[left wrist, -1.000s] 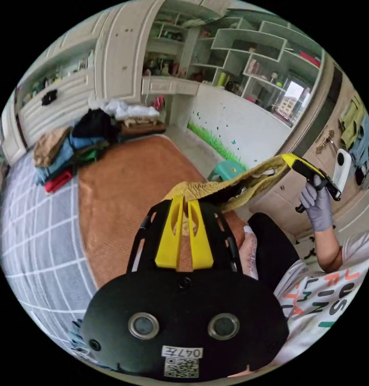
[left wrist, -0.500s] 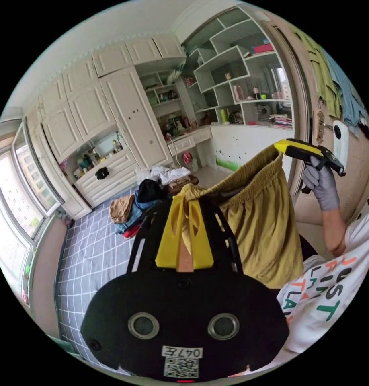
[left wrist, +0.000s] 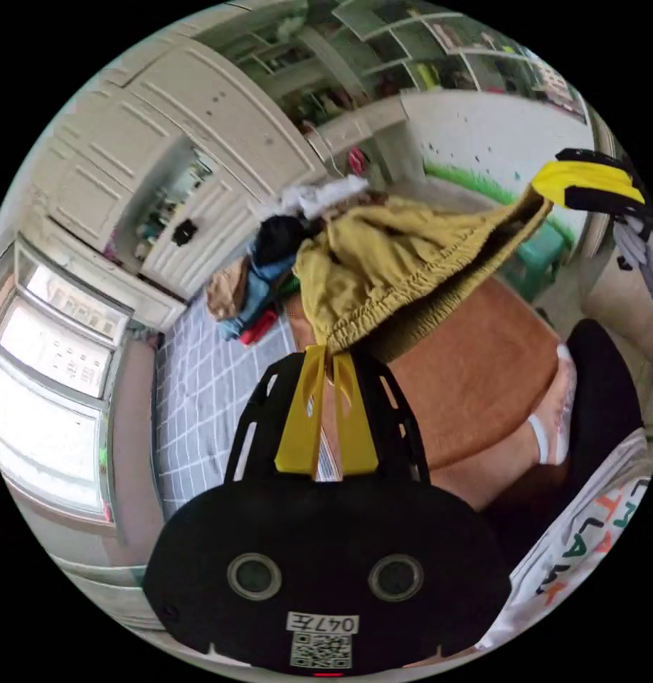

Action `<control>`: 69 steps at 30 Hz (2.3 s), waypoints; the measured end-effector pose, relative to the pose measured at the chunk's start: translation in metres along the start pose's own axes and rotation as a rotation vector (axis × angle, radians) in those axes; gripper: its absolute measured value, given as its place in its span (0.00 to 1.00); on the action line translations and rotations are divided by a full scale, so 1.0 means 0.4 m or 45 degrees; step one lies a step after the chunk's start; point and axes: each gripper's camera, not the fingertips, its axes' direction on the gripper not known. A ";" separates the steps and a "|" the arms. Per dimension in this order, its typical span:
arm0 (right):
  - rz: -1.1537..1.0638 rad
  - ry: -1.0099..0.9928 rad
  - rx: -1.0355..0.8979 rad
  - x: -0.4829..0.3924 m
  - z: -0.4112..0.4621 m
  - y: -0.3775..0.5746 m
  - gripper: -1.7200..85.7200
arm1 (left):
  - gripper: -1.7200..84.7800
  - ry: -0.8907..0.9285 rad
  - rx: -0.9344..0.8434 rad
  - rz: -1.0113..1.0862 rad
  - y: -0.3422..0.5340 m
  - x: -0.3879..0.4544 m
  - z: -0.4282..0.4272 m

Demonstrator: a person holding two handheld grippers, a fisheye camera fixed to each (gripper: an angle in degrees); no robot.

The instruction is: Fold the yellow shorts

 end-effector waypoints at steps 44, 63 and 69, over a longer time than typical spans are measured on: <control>-0.160 -0.685 -1.173 -0.128 1.379 0.167 0.03 | 0.02 1.107 0.015 -0.283 0.790 -0.035 1.001; 0.004 -0.517 -0.978 0.148 1.562 0.031 0.08 | 0.02 1.204 -0.069 -0.045 0.758 0.356 1.651; -0.040 -0.570 -0.896 0.181 1.559 0.019 0.02 | 0.01 1.238 0.020 -0.304 0.995 0.238 1.672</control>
